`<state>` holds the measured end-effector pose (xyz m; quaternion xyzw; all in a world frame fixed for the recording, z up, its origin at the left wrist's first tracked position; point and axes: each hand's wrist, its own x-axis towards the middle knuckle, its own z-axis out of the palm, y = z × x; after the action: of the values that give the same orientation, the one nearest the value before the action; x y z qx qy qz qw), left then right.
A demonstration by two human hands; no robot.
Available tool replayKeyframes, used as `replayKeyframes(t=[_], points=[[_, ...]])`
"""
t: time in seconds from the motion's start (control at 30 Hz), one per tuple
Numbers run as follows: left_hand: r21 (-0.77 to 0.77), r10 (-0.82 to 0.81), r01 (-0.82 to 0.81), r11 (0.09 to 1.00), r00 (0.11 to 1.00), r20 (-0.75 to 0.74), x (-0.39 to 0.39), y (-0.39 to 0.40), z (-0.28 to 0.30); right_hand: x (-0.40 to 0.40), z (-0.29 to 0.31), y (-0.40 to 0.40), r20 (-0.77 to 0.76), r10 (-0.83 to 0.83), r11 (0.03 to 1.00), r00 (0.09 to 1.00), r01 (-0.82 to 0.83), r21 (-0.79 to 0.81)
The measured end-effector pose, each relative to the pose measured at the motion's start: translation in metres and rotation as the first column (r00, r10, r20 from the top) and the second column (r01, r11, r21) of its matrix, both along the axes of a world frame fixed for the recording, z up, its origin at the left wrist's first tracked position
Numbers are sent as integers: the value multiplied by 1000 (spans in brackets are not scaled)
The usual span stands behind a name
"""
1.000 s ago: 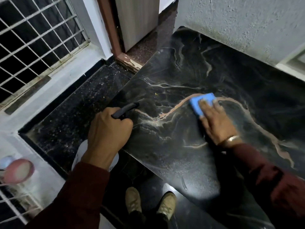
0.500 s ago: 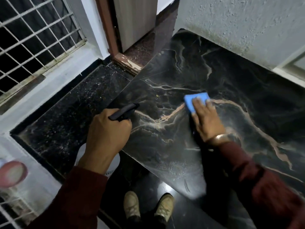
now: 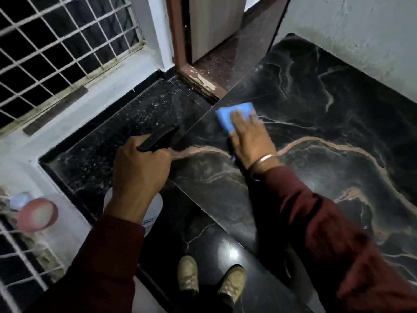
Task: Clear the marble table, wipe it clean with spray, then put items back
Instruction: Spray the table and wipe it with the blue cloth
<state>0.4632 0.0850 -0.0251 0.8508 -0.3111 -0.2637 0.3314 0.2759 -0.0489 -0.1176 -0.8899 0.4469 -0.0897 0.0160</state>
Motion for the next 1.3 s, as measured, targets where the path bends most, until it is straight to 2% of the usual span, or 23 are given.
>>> replayKeyframes(t=[0.07, 0.1, 0.13, 0.2, 0.3, 0.37, 0.4, 0.47, 0.53, 0.6, 0.67, 0.7, 0.77, 0.87, 0.97, 1.03, 1.1, 1.17, 1.2, 1.23, 1.3], points=[[-15, 28, -28, 999, 999, 15, 9, 2, -3, 7, 7, -19, -5, -219, 973, 976, 218, 79], [-19, 37, -36, 999, 999, 17, 11, 2, -6, 18, 5, -14, 3, -222, 971, 975, 221, 88], [-25, 42, -41, 999, 999, 17, 13, 2, -8, 32, 4, -2, -10, -153, 985, 988, 154, 80], [-37, 44, -44, 998, 999, 0, 12, 1, -10, 47, 0, 35, -9, 85, 993, 996, -84, 80], [-37, 44, -44, 998, 999, -7, 0, 1, -6, 32, 1, 85, 28, 400, 903, 916, -400, 160], [-32, 21, -20, 999, 1000, 20, -12, 2, 1, 3, 3, 92, 22, 515, 838, 857, -510, 194], [-30, -4, 5, 1000, 999, 33, -17, 4, 3, -12, 3, 89, 6, 523, 836, 852, -514, 193], [-20, -43, 44, 999, 998, 52, -29, 9, 4, -45, 0, 69, -12, 408, 902, 913, -401, 157], [-14, -52, 53, 999, 996, 68, -40, 19, 3, -83, -3, 38, -2, 155, 983, 988, -154, 95], [-20, -51, 52, 998, 995, 82, -54, 31, 1, -106, 5, 15, 28, -73, 996, 997, 71, 62], [-25, -28, 30, 999, 997, 67, -65, 40, -3, -94, 14, 23, 36, -150, 989, 988, 150, 13], [-32, 0, 2, 999, 999, 49, -73, 44, -3, -87, 15, 37, 59, -107, 992, 992, 110, -54], [-17, 63, -62, 998, 998, 23, -87, 53, -3, -69, 12, 84, 62, 160, 982, 985, -153, -107], [7, 113, -113, 994, 994, 10, -105, 65, -2, -83, 3, 155, 17, 465, 881, 885, -464, 97], [33, 110, -110, 993, 994, -1, -119, 77, 7, -152, 4, 168, -11, 557, 820, 831, -548, 168], [47, 94, -94, 994, 996, 3, -126, 86, 10, -200, 4, 139, -37, 464, 879, 885, -455, 141], [47, 80, -81, 996, 997, 15, -132, 93, 12, -237, 2, 94, -21, 190, 977, 982, -187, 102], [42, 69, -70, 997, 997, 29, -139, 96, 13, -236, 8, 58, 22, -92, 990, 996, 89, 113], [44, 63, -65, 997, 997, 38, -143, 95, 10, -221, 8, 53, 13, -160, 984, 987, 158, 86], [44, 56, -58, 997, 997, 48, -147, 93, 9, -200, 6, 57, 16, -169, 985, 986, 168, 31], [34, 39, -40, 999, 998, 40, -160, 92, 8, -167, 1, 94, 31, 11, 999, 999, -10, -49]])
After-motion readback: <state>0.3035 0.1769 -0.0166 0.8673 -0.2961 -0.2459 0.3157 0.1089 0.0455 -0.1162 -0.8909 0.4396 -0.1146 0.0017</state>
